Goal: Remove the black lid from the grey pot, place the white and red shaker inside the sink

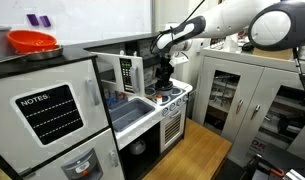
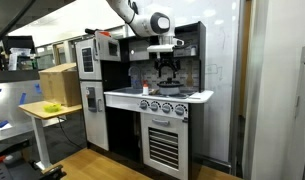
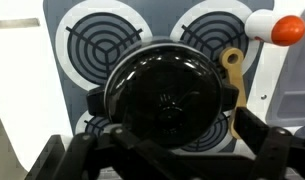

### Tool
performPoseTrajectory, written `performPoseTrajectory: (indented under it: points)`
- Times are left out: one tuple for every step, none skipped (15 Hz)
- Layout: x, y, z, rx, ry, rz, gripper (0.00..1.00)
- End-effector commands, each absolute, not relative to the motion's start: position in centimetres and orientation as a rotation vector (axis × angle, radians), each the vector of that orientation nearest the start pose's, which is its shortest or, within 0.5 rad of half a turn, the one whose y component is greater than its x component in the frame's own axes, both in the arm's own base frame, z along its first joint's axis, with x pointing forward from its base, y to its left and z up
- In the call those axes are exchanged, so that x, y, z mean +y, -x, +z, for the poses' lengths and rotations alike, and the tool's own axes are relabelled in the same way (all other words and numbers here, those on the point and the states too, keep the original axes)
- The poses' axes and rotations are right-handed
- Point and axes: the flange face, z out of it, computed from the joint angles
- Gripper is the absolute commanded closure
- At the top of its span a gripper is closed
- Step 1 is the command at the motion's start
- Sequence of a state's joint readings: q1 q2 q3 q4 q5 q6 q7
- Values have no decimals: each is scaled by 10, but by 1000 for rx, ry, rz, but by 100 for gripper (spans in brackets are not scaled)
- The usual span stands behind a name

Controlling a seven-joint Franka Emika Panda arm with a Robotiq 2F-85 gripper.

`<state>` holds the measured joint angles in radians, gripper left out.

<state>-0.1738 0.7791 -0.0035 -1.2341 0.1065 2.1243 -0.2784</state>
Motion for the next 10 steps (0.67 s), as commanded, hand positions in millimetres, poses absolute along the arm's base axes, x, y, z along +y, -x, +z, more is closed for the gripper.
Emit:
performPoseTrajectory:
  points:
    - [-131, -758, 313, -84, 3047, -233, 25]
    - [-131, -758, 312, -83, 3047, -238, 28]
    - [-131, -759, 312, -82, 3048, -238, 34]
    - [-131, -760, 311, -83, 3047, -237, 40]
    - [-131, -760, 310, -80, 3048, -234, 47]
    - [-131, -761, 310, -78, 3049, -231, 55]
    - [-131, -761, 310, -77, 3050, -231, 61]
    - [-132, -761, 311, -75, 3051, -231, 67]
    - [-132, -761, 311, -73, 3052, -232, 75]
    - [-132, -761, 311, -70, 3053, -231, 81]
